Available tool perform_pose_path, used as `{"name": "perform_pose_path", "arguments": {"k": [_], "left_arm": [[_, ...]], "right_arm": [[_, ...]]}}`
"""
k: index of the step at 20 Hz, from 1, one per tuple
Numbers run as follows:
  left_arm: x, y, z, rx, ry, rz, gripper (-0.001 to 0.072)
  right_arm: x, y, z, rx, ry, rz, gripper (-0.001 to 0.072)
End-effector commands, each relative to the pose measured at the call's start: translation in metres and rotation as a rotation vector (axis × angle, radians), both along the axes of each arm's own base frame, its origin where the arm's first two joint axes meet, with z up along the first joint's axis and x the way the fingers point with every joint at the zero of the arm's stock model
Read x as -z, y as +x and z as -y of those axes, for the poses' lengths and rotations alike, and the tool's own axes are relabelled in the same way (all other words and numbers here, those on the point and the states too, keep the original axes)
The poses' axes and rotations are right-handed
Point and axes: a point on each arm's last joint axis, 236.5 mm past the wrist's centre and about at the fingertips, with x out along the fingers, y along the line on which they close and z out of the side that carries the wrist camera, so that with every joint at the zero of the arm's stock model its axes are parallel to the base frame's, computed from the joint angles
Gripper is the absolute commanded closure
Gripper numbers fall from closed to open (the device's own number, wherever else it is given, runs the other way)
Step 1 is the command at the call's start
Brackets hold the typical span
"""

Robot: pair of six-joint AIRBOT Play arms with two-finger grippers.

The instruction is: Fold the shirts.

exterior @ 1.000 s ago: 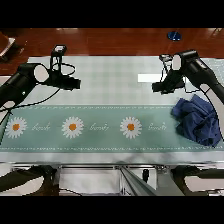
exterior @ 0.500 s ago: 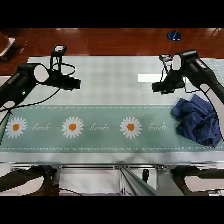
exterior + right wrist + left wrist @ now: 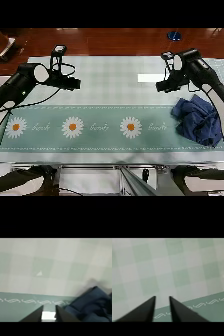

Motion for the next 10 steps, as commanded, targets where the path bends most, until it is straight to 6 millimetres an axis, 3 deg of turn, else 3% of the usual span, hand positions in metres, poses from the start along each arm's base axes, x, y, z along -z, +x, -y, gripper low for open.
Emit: {"name": "perform_pose_path", "arguments": {"k": [1, 3, 5, 7, 10], "left_arm": [[0.006, -0.011, -0.004, 0.006, 0.020, -0.051, 0.0197], [0.018, -0.036, -0.012, 0.024, 0.065, -0.166, 0.0197], [0.022, -0.061, -0.010, 0.058, 0.070, -0.232, 0.0197], [0.017, -0.072, 0.011, 0.055, -0.025, -0.195, 0.0197], [0.015, -0.087, 0.042, 0.038, -0.167, -0.113, 0.0197]], "right_arm": [[-0.047, 0.001, 0.055, 0.099, -0.100, 0.118, 0.0295], [-0.078, -0.019, 0.103, 0.234, -0.103, 0.219, 0.0295], [-0.087, -0.061, 0.156, 0.393, -0.119, 0.275, 0.0295], [-0.071, -0.110, 0.186, 0.567, -0.050, 0.306, 0.0295], [-0.018, -0.160, 0.182, 0.695, 0.122, 0.238, 0.0295]]}}
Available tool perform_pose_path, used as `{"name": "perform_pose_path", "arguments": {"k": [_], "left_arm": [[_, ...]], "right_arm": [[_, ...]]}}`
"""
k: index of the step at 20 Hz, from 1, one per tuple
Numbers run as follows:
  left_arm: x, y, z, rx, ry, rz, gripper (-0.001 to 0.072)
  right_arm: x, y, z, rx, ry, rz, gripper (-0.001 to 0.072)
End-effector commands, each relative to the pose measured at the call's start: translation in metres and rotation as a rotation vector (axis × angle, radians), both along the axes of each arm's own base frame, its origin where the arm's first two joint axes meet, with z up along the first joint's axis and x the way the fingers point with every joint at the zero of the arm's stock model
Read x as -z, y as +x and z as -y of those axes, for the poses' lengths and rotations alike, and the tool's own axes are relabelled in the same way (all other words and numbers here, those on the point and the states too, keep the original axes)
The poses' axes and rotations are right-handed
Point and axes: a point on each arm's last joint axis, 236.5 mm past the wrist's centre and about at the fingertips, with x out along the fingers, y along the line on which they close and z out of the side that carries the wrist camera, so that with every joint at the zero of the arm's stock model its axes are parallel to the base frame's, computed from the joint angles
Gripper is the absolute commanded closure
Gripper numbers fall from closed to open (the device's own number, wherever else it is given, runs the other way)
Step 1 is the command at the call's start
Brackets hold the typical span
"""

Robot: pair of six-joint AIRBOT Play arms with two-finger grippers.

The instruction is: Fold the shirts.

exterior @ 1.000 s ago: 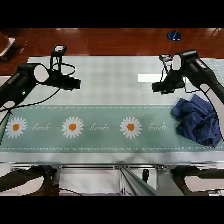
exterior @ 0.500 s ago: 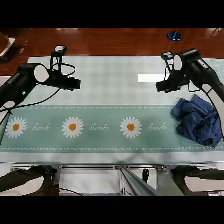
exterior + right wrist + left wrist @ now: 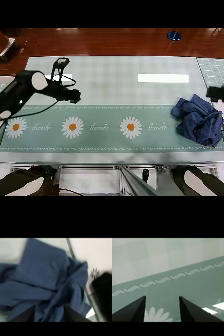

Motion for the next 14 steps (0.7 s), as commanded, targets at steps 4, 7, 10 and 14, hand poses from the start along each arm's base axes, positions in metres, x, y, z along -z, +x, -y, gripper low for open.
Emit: {"name": "perform_pose_path", "arguments": {"k": [4, 7, 10, 14], "left_arm": [[0.014, -0.036, 0.036, -0.004, -0.116, 0.006, 0.0197], [0.014, -0.034, 0.041, 0.002, -0.122, 0.027, 0.0197], [0.010, -0.027, 0.042, -0.008, -0.131, 0.059, 0.0197], [0.002, -0.021, 0.030, -0.008, -0.104, 0.071, 0.0198]], "right_arm": [[0.092, -0.068, -0.005, 0.194, 0.276, -0.057, 0.0295], [0.125, -0.071, -0.011, 0.164, 0.335, -0.160, 0.0295], [0.149, -0.067, -0.023, 0.141, 0.408, -0.201, 0.0313], [0.126, -0.010, -0.070, -0.004, 0.626, -0.010, 0.0691]]}}
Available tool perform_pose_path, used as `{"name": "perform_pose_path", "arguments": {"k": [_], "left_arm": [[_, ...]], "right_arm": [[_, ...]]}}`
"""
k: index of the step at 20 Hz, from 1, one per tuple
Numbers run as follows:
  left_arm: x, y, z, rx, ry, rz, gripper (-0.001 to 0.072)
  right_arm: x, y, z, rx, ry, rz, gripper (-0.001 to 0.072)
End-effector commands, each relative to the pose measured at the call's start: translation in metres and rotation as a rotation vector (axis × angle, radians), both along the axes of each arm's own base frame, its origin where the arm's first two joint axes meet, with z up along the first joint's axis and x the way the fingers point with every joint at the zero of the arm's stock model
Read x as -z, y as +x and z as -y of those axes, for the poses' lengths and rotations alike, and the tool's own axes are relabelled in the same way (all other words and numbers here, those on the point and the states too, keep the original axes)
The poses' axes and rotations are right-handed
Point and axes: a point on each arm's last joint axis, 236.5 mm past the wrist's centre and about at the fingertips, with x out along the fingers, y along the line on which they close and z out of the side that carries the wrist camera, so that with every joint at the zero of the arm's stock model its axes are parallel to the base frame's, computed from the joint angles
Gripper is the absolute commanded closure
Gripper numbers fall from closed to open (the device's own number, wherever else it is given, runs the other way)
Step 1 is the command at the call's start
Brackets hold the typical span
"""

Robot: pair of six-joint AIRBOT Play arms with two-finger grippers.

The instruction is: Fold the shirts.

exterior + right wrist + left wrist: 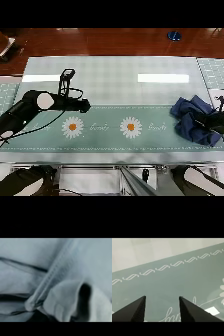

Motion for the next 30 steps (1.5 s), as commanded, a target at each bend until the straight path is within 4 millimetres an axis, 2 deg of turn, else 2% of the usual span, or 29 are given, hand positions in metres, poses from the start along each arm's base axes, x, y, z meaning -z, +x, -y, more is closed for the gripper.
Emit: {"name": "perform_pose_path", "arguments": {"k": [1, 2, 4, 6, 7, 8, 9, 11, 14, 16, 17, 18, 20, 22, 25, 27, 30], "left_arm": [[-0.018, 0.013, -0.019, -0.022, 0.024, 0.041, 0.0199], [-0.038, 0.024, -0.031, -0.059, 0.013, 0.085, 0.0198], [-0.092, 0.039, -0.059, -0.154, -0.033, 0.212, 0.0198], [-0.139, 0.029, -0.074, -0.210, -0.099, 0.319, 0.0199], [-0.154, 0.017, -0.073, -0.211, -0.126, 0.353, 0.0198], [-0.160, 0.002, -0.069, -0.204, -0.154, 0.364, 0.0198], [-0.157, -0.015, -0.064, -0.188, -0.177, 0.352, 0.0199], [-0.137, -0.044, -0.055, -0.164, -0.200, 0.305, 0.0199], [-0.100, -0.067, -0.052, -0.160, -0.201, 0.235, 0.0199], [-0.079, -0.074, -0.054, -0.177, -0.197, 0.184, 0.0199], [-0.072, -0.075, -0.054, -0.180, -0.193, 0.174, 0.0199], [-0.067, -0.075, -0.055, -0.185, -0.191, 0.172, 0.0199], [-0.068, -0.068, -0.060, -0.192, -0.173, 0.205, 0.0199], [-0.066, -0.058, -0.080, -0.166, -0.052, 0.285, 0.0199], [-0.064, -0.051, -0.103, -0.212, 0.013, 0.301, 0.0199], [-0.064, -0.048, -0.112, -0.267, 0.003, 0.292, 0.0200], [-0.064, -0.048, -0.116, -0.298, -0.010, 0.283, 0.0200]], "right_arm": [[-0.034, 0.058, -0.042, -0.063, 0.204, 0.225, 0.0691], [-0.060, 0.078, -0.044, -0.079, 0.211, 0.305, 0.0691], [-0.131, 0.116, -0.046, -0.137, 0.145, 0.491, 0.0691], [-0.213, 0.143, -0.066, -0.229, 0.083, 0.685, 0.0691], [-0.256, 0.151, -0.080, -0.273, 0.052, 0.783, 0.0692], [-0.292, 0.155, -0.096, -0.311, 0.028, 0.867, 0.0692], [-0.328, 0.155, -0.114, -0.352, 0.010, 0.950, 0.0692], [-0.389, 0.149, -0.147, -0.433, -0.006, 1.085, 0.0692], [-0.471, 0.128, -0.194, -0.550, -0.001, 1.260, 0.0692], [-0.512, 0.105, -0.224, -0.633, 0.017, 1.349, 0.0692], [-0.526, 0.093, -0.236, -0.674, 0.026, 1.376, 0.0692], [-0.535, 0.082, -0.247, -0.713, 0.040, 1.392, 0.0692], [-0.538, 0.061, -0.264, -0.801, 0.060, 1.376, 0.0692], [-0.530, 0.040, -0.281, -0.908, 0.073, 1.343, 0.0691], [-0.503, 0.034, -0.299, -0.986, 0.097, 1.254, 0.0692], [-0.462, 0.038, -0.320, -1.025, 0.161, 1.141, 0.0692], [-0.363, 0.045, -0.370, -1.064, 0.300, 0.920, 0.0692]]}}
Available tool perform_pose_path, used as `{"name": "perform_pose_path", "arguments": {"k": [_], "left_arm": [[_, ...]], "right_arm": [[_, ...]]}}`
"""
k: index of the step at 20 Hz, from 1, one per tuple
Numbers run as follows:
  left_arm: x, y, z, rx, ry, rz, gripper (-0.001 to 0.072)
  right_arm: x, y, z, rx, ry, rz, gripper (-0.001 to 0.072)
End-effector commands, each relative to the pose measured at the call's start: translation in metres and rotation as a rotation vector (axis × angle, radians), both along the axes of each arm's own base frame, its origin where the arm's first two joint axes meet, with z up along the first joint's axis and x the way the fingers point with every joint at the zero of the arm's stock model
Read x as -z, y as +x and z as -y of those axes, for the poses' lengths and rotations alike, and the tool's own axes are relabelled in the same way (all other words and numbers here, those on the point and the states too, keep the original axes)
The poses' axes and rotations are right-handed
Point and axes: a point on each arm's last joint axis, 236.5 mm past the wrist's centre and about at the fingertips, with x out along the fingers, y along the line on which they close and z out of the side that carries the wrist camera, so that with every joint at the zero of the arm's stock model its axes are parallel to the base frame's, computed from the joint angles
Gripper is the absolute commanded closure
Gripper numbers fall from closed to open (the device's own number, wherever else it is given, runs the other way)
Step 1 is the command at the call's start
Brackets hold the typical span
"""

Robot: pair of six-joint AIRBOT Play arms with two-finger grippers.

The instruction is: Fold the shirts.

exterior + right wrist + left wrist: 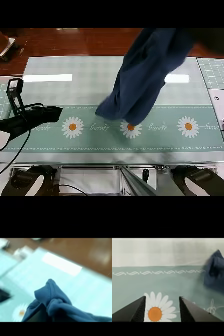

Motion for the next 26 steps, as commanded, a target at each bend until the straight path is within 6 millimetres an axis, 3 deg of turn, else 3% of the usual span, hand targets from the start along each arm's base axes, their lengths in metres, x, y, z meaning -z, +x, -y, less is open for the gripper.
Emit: {"name": "perform_pose_path", "arguments": {"k": [1, 4, 6, 8, 9, 10, 11, 12, 13, 15, 16, 18, 20, 21, 22, 23, 24, 26], "left_arm": [[0.000, 0.002, -0.008, -0.037, -0.004, -0.001, 0.0199], [-0.001, 0.001, -0.002, -0.036, -0.039, -0.006, 0.0200], [0.000, -0.001, 0.004, -0.032, -0.067, -0.024, 0.0200], [0.009, -0.007, 0.005, -0.024, -0.063, -0.073, 0.0200], [0.015, -0.010, 0.006, -0.019, -0.062, -0.100, 0.0200], [0.021, -0.016, 0.010, -0.011, -0.075, -0.142, 0.0200], [0.026, -0.022, 0.015, -0.002, -0.095, -0.185, 0.0200], [0.031, -0.026, 0.018, 0.007, -0.102, -0.218, 0.0200], [0.036, -0.030, 0.018, 0.025, -0.087, -0.242, 0.0200], [0.040, -0.040, 0.010, 0.026, -0.058, -0.281, 0.0200], [0.043, -0.047, 0.003, 0.014, -0.043, -0.311, 0.0199], [0.050, -0.063, -0.002, -0.001, -0.056, -0.394, 0.0200], [0.064, -0.084, 0.012, 0.020, -0.123, -0.490, 0.0200], [0.074, -0.090, 0.025, 0.036, -0.177, -0.514, 0.0199], [0.083, -0.095, 0.039, 0.058, -0.238, -0.532, 0.0200], [0.093, -0.100, 0.052, 0.063, -0.305, -0.561, 0.0200], [0.100, -0.105, 0.066, 0.077, -0.373, -0.584, 0.0199], [0.107, -0.097, 0.081, 0.079, -0.456, -0.553, 0.0200]], "right_arm": [[0.108, -0.003, -0.058, -0.081, -0.028, -0.236, 0.0692], [0.215, -0.015, -0.120, -0.123, -0.037, -0.432, 0.0691], [0.264, -0.026, -0.155, -0.150, -0.049, -0.531, 0.0691], [0.296, -0.027, -0.183, -0.140, -0.019, -0.608, 0.0688], [0.306, -0.025, -0.192, -0.110, 0.019, -0.663, 0.0549], [0.310, -0.024, -0.198, -0.090, 0.062, -0.714, 0.0349], [0.311, -0.020, -0.199, -0.082, 0.077, -0.731, 0.0293], [0.306, -0.013, -0.192, -0.077, 0.080, -0.731, 0.0293], [0.294, -0.001, -0.177, -0.068, 0.088, -0.728, 0.0293], [0.261, 0.029, -0.118, -0.021, 0.100, -0.687, 0.0293], [0.247, 0.043, -0.075, 0.037, 0.073, -0.646, 0.0293], [0.230, 0.063, 0.044, 0.286, -0.048, -0.551, 0.0293], [0.228, 0.056, 0.149, 0.568, -0.123, -0.494, 0.0294], [0.236, 0.042, 0.188, 0.683, -0.120, -0.502, 0.0294], [0.253, 0.024, 0.213, 0.768, -0.093, -0.540, 0.0294], [0.274, 0.007, 0.226, 0.825, -0.057, -0.595, 0.0294], [0.298, -0.011, 0.229, 0.861, -0.011, -0.661, 0.0296], [0.335, -0.034, 0.217, 0.848, 0.062, -0.755, 0.0297]]}}
